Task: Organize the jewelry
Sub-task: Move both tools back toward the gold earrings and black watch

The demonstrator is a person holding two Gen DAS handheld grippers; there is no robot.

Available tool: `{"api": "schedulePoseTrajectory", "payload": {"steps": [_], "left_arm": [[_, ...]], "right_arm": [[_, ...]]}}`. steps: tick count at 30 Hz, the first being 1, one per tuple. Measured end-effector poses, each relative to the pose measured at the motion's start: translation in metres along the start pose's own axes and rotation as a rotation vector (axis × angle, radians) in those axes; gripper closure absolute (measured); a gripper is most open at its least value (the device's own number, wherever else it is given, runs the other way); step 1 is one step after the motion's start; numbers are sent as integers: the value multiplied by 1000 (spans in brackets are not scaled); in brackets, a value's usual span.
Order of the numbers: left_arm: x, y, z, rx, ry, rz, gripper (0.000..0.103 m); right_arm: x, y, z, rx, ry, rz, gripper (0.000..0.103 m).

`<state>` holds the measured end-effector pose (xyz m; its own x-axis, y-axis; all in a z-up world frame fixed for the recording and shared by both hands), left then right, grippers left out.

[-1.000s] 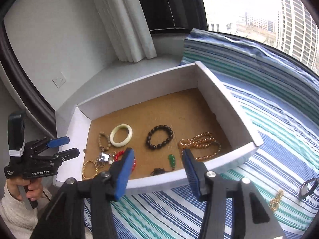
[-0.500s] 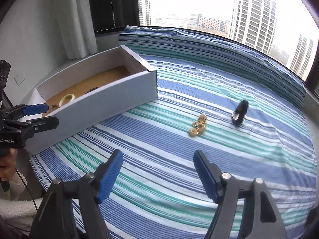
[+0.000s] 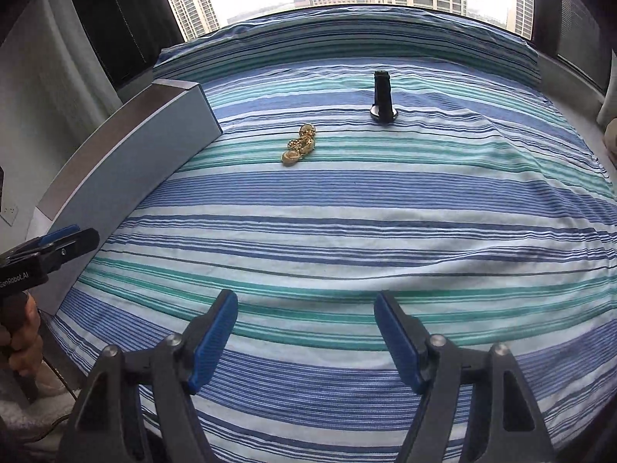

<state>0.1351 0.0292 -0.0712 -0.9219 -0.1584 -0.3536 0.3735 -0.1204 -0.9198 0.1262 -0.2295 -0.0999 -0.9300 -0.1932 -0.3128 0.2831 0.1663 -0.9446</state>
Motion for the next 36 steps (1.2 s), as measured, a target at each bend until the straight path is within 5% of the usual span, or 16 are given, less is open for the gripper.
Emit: {"api": "schedulePoseTrajectory", "payload": {"steps": [10, 20, 25, 36], "left_arm": [[5, 0, -5, -41, -25, 57, 8], [11, 23, -7, -6, -53, -34, 8], [4, 39, 5, 26, 14, -150, 8], [-84, 54, 78, 115, 271, -154, 8]], "right_arm": [[-1, -5, -14, -1, -33, 19, 28], [2, -4, -4, -4, 1, 23, 28], [3, -5, 4, -6, 18, 32, 28], [12, -3, 31, -4, 93, 31, 28]]}}
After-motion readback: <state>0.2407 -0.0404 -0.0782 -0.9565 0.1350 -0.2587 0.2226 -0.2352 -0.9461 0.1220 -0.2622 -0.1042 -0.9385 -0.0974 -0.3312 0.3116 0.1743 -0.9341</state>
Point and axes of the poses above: each gripper's, at about its wrist camera, not at the fingertips, and y roughly the way its jaws point, z to its right, x to its underside, the point moved 1 cm from there along y, roughly the way its jaws point, and after that the axes turned 13 degrees about -z, right-handed, at the moved point
